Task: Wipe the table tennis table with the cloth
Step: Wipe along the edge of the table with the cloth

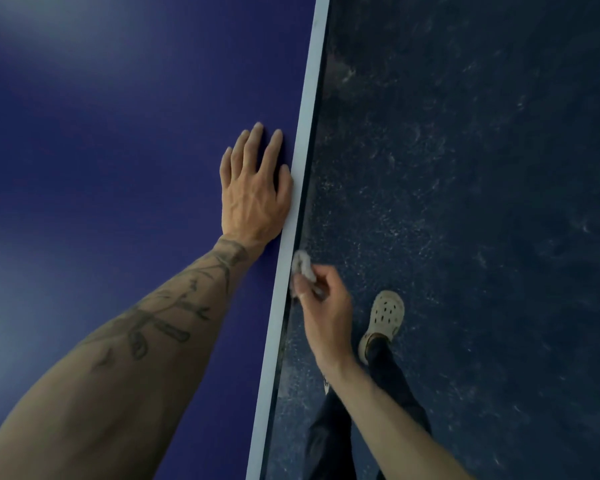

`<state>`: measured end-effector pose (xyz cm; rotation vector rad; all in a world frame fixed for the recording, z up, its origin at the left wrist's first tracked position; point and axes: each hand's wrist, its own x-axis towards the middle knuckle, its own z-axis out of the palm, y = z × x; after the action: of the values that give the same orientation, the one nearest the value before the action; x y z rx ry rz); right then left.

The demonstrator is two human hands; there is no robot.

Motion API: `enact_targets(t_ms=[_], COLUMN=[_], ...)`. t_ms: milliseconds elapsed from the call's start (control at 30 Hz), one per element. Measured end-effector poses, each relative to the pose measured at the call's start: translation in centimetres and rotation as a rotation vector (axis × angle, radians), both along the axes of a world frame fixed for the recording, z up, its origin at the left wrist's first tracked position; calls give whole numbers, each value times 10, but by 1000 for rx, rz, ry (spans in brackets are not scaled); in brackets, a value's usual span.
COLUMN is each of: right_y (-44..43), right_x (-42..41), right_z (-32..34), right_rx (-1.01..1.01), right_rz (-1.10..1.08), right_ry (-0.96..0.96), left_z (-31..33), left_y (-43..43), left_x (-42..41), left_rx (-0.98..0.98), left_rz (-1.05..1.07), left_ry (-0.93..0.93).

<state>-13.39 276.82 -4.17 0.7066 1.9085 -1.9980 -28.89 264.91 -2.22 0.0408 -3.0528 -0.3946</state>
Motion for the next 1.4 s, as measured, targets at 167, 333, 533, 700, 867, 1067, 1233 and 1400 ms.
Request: enact_targets(t_ms=[167, 333, 533, 700, 867, 1067, 1233, 1400], right_y=[7, 13, 20, 25, 25, 29, 27, 30], right_x=[-106, -79, -129, -193, -149, -238, -288, -249], right_z=[-5, 3, 3, 0, 5, 1, 2, 22], right_rx=[44, -35, 26, 93, 127, 74, 121, 69], right_rz=[-42, 34, 67, 26, 108, 53, -8, 80], right_ry=[25, -50, 9, 100, 36, 46, -8, -66], left_z=[-9, -6, -9, -13, -8, 1, 12, 18], left_y=[-4, -4, -5, -8, -7, -3, 0, 10], left_x=[-2, -6, -7, -7, -8, -29, -107, -185], left_rx=[-5, 1, -2, -18, -32, -27, -8, 16], left_rz=[2, -8, -12, -25, -27, -24, -57, -66], left_ry=[70, 42, 54, 59, 23, -29, -48, -69])
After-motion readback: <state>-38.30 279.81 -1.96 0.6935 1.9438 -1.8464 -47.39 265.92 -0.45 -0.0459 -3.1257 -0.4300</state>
